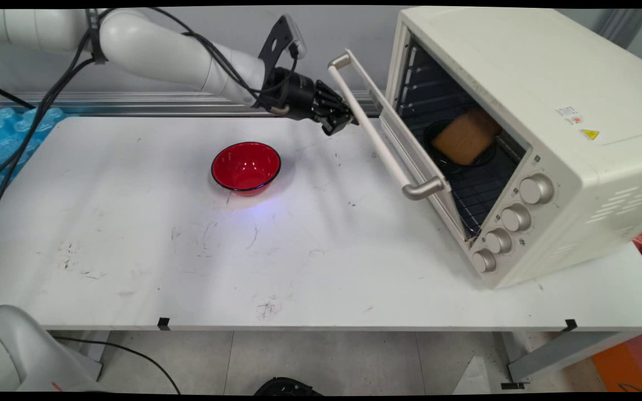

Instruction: Close the oven

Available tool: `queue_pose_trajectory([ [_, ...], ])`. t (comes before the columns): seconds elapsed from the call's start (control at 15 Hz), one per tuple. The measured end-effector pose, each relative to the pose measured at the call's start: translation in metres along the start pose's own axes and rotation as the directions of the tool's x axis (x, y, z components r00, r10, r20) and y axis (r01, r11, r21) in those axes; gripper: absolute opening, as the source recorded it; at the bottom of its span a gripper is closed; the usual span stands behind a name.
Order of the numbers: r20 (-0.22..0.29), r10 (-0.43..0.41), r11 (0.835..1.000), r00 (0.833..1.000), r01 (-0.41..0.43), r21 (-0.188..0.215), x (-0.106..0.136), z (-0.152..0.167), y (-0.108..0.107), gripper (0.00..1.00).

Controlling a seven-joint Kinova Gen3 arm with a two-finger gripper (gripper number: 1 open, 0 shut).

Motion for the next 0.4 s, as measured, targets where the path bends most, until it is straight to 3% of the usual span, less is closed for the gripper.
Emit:
queue_pose_trajectory([
  [0.4,0.013,-0.019,1.000,1.000,0.019,-0.015,0.0091,0.0036,-0.0062,0.00],
])
